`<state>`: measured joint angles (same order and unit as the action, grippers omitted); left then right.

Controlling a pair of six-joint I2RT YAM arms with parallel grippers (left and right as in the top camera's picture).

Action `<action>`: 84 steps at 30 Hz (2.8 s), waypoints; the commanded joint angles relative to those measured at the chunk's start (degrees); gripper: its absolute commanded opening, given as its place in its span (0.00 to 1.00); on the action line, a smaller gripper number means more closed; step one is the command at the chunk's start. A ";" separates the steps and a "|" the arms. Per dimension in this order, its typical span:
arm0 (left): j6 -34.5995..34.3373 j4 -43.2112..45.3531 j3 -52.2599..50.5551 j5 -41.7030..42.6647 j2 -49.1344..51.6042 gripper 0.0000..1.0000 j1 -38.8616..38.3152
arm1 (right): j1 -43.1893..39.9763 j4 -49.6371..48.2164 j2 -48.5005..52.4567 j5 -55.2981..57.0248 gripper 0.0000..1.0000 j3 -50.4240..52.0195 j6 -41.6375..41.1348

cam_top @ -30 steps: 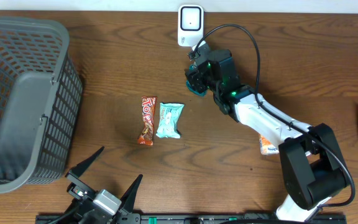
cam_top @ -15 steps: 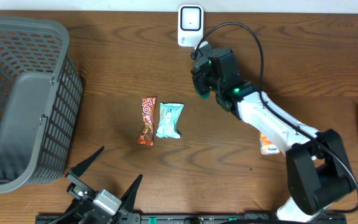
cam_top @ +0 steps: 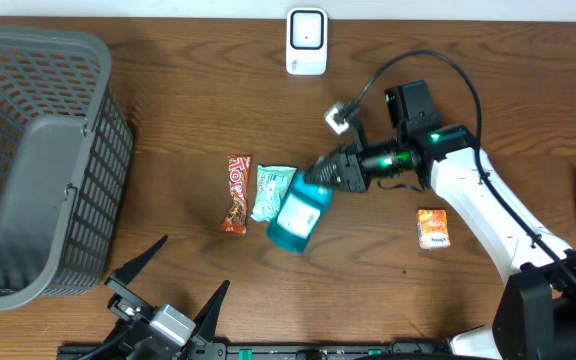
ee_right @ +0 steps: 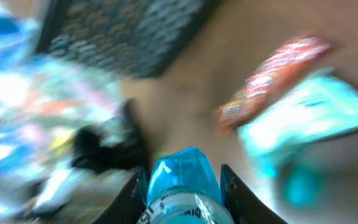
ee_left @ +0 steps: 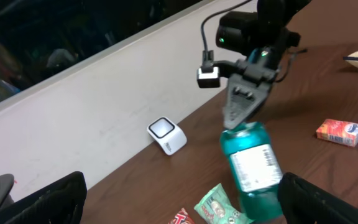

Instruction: Scan the item barcode

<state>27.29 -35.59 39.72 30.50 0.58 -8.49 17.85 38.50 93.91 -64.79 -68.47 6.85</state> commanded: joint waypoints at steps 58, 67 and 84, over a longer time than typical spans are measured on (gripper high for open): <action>0.57 0.26 -0.13 -0.07 -0.42 0.98 -0.33 | 12.70 -26.95 46.12 106.01 0.01 -61.99 19.61; 0.57 0.31 -0.13 -0.07 -0.42 0.98 -0.33 | 16.46 -44.00 61.90 113.39 0.04 -73.81 37.55; 0.57 0.26 -0.13 -0.07 -0.42 0.98 -0.35 | 10.12 -14.82 54.18 127.73 0.01 -73.81 28.15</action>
<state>27.29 -35.59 39.72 30.26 0.58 -8.49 32.51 17.17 155.44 55.81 -140.31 43.09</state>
